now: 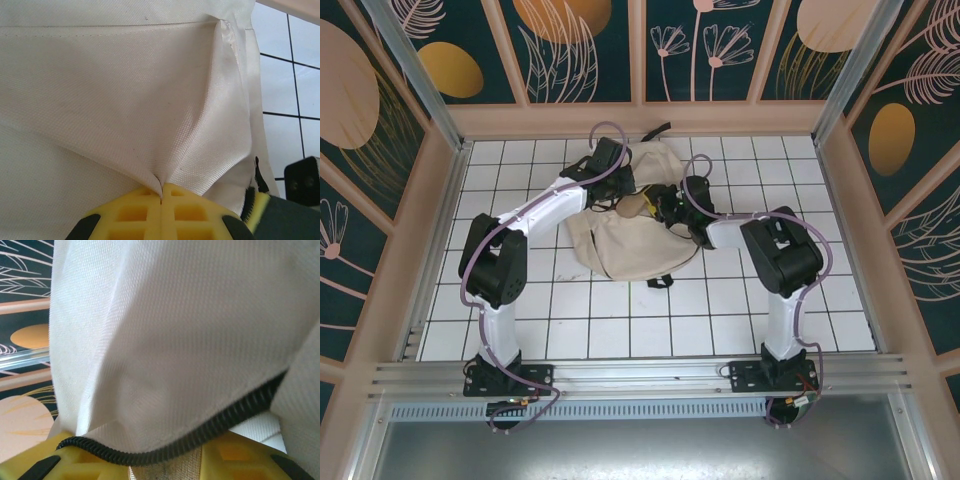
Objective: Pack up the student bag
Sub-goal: Place the glasses case in the student bag.
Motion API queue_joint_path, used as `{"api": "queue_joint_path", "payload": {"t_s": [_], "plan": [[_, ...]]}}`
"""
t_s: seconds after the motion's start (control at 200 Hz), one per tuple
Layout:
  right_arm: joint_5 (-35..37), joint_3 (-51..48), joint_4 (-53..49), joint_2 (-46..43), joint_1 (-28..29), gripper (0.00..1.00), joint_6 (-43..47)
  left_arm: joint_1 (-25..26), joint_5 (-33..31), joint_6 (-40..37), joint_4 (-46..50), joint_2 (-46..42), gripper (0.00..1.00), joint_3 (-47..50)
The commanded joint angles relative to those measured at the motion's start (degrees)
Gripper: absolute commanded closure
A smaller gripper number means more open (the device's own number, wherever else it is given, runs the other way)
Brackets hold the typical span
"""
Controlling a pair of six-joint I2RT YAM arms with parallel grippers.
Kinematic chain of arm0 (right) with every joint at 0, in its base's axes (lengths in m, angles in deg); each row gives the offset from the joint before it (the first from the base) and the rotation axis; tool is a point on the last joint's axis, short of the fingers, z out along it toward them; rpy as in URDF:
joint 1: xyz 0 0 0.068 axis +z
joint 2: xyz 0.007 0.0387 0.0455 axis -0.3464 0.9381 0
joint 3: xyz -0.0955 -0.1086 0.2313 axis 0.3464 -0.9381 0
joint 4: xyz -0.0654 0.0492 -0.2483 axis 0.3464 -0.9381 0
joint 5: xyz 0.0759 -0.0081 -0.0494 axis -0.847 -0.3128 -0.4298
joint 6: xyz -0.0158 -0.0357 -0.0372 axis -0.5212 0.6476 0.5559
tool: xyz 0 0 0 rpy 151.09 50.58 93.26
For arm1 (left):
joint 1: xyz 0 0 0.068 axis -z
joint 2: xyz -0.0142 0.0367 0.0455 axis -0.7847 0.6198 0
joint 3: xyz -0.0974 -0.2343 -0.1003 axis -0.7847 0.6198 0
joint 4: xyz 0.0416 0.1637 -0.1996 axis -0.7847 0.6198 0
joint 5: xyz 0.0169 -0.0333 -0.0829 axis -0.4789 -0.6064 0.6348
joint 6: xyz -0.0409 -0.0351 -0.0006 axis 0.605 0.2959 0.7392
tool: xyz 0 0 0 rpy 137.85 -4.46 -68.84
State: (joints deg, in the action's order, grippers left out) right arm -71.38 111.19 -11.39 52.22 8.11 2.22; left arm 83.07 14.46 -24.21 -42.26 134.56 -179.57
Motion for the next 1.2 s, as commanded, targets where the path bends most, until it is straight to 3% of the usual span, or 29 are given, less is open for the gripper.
{"api": "queue_joint_path", "payload": {"t_s": [0.0,0.06,0.15,0.22,0.34,0.485,0.741,0.931,1.016,1.196], "plan": [[7.8,1.3,5.2,1.6,0.9,0.68,1.7,0.2,3.9,-0.8,1.2,-1.6,1.00,-2.1],[9.4,1.0,8.1,2.3,1.1,0.68,2.2,0.2,4.8,-0.6,1.2,-1.9,1.00,-1.8],[10.6,-0.9,20.1,4.1,1.7,0.65,1.3,0.2,5.3,-0.1,0.9,-2.4,1.00,-1.2],[10.6,0.7,21.3,5.3,2.1,0.63,0.3,0.2,5.2,0.2,0.8,-2.5,1.00,-0.9],[10.1,2.3,18.9,5.5,2.6,0.58,0.0,0.2,4.7,0.4,0.5,-2.7,1.00,-0.7],[8.2,2.6,5.5,1.7,2.6,0.40,-1.3,0.1,3.7,0.4,0.5,-2.4,1.00,-0.4],[1.5,-2.5,-7.1,-6.3,1.0,0.39,-0.5,-0.1,2.7,-0.4,-0.3,-2.6,1.00,-0.1],[-2.2,-3.6,-10.3,-7.3,1.0,0.49,0.3,-0.2,2.9,-0.5,-0.4,-2.3,1.00,-0.2],[-2.8,-2.7,-10.9,-6.4,1.2,0.62,0.6,-0.2,3.0,-0.5,-0.5,-2.3,1.00,-0.3],[-3.0,-0.8,-10.3,-3.4,1.4,0.70,0.9,-0.1,3.1,-0.7,-0.4,-2.3,1.00,-0.2]]}}
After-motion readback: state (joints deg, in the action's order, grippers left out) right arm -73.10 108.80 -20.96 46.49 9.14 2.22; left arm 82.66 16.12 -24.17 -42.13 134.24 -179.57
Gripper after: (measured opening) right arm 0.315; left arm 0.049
